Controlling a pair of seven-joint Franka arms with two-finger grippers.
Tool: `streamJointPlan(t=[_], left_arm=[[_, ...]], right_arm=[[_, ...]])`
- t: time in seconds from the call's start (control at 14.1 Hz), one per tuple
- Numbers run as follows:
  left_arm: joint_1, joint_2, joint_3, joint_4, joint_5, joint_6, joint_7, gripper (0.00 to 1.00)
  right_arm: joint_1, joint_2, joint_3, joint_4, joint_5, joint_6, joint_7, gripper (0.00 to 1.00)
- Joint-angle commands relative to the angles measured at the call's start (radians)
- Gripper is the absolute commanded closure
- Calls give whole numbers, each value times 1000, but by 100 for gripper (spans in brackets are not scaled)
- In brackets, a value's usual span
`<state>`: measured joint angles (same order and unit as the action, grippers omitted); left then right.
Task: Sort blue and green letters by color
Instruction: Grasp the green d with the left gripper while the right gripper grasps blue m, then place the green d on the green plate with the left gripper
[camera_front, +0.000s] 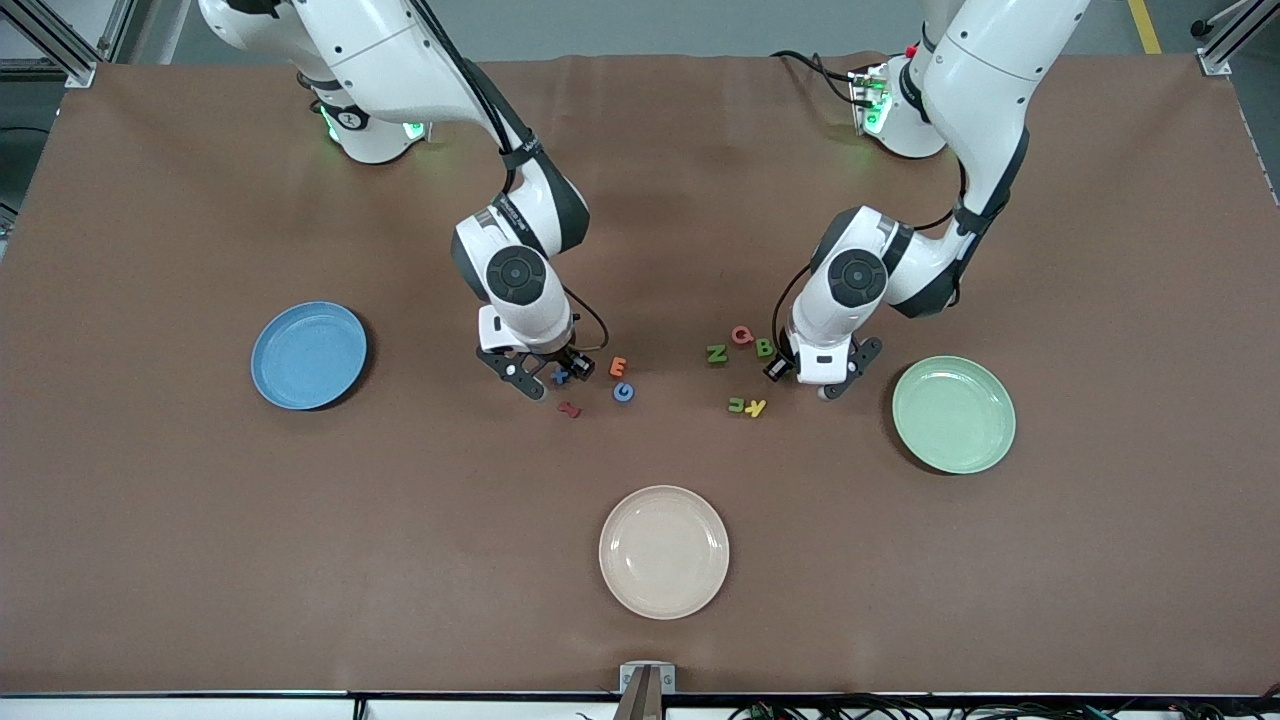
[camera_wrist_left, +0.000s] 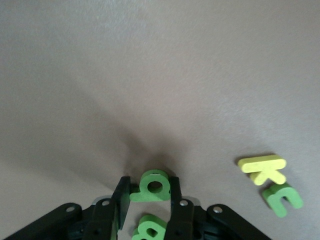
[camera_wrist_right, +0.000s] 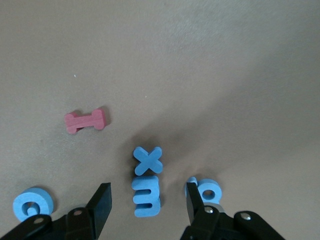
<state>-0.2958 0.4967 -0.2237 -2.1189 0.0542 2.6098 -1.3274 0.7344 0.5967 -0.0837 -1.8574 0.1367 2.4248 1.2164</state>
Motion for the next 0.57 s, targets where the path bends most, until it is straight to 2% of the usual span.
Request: streamJointPlan(t=[0.0, 0.28, 0.5], left_arm=[[24, -76, 7, 10, 16, -69, 40, 99], [140, -150, 6, 28, 16, -174, 248, 99], [249, -142, 6, 28, 16, -175, 432, 99]], right_arm=[[14, 14, -11, 9, -11, 28, 23, 31], [26, 28, -11, 11, -11, 52, 23, 31], [39, 35, -10, 12, -9, 69, 26, 31]])
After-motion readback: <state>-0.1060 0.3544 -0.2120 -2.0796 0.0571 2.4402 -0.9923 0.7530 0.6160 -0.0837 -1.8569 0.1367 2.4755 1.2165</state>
